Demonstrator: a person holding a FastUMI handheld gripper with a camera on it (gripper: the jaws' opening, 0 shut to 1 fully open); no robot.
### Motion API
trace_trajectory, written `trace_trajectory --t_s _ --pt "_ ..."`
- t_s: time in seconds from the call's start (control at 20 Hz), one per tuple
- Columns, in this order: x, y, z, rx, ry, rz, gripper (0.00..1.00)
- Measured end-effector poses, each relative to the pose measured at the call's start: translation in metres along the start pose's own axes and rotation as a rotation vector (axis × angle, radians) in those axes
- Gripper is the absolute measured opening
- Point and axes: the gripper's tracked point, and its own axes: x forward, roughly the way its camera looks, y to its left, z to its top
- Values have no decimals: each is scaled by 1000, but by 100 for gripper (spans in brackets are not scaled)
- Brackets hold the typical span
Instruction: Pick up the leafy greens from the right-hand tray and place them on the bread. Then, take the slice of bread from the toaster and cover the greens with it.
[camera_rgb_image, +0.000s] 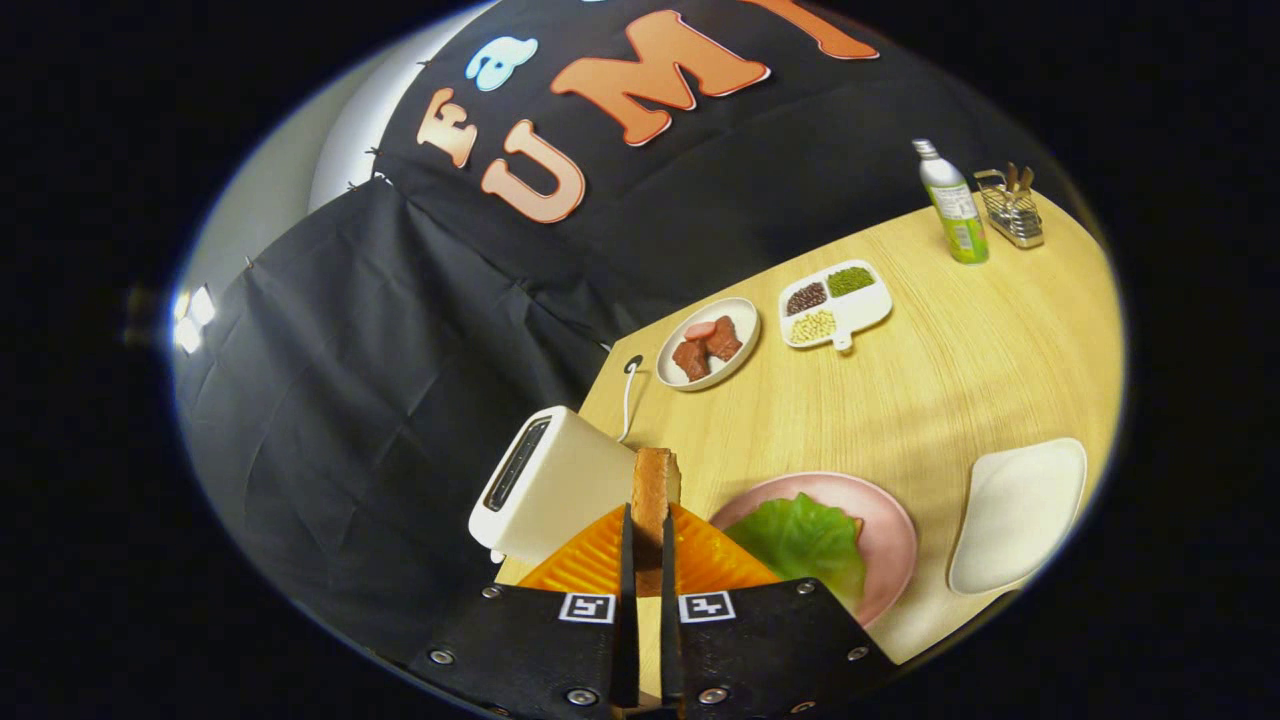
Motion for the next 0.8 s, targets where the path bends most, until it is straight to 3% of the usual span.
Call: trace_trajectory --t_s 0.45,0.8 --pt "-2 -56 -31 125 50 -63 9" --pt "-2 -90 -54 111 85 -144 9"
